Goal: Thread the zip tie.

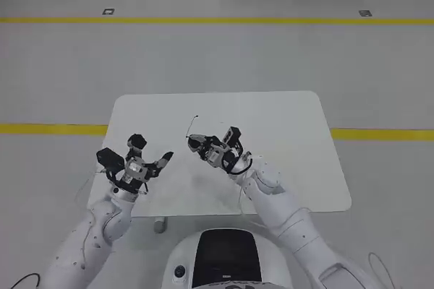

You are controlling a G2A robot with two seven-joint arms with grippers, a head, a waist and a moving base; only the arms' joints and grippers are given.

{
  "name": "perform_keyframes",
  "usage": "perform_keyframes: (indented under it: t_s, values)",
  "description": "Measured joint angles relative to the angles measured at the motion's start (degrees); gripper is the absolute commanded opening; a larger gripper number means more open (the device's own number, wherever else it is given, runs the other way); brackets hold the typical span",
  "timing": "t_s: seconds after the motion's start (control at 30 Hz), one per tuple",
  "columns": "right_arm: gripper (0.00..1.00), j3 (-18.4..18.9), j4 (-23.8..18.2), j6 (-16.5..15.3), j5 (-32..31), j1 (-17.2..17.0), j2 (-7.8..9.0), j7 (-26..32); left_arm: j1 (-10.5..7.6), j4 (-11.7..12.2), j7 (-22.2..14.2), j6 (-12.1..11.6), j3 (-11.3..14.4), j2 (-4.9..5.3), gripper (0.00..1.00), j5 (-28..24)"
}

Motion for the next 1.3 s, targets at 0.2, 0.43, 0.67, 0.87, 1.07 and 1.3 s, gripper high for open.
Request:
perform_keyframes:
  t_s: [0.2, 0.43, 0.67, 0.87, 1.07, 1.3]
  values:
    - [0.0, -0.15, 1.03, -1.56, 0.91, 0.79, -0.23, -1.1, -1.74, 4.24, 6.45, 0.0, 2.53, 1.45, 1.0, 5.48]
    - [0.0, -0.17, 0.97, -1.41, 0.82, 0.76, -0.23, -1.12, -2.32, 4.2, 5.43, 0.81, 2.36, 1.73, 1.0, 6.18]
    - [0.0, -1.33, -0.29, -0.33, -0.04, 0.4, -0.4, -3.66, -3.68, 4.77, 6.67, 18.91, 6.05, 2.67, 1.0, 29.31]
    - [0.0, -3.19, 2.03, 0.64, 0.72, 2.01, -1.06, -4.61, -4.58, 6.64, 7.0, 24.69, 8.72, 3.1, 1.0, 28.76]
    - [0.0, -3.38, 2.34, -0.17, 0.38, 2.39, -1.18, -5.28, -4.57, 6.63, 6.85, 24.81, 8.69, 3.01, 1.0, 28.41]
    - [0.0, -3.66, 1.3, 0.42, 0.99, 1.35, -1.25, -5.93, -4.88, 7.59, 10.25, 21.13, 9.27, 2.15, 1.0, 21.65]
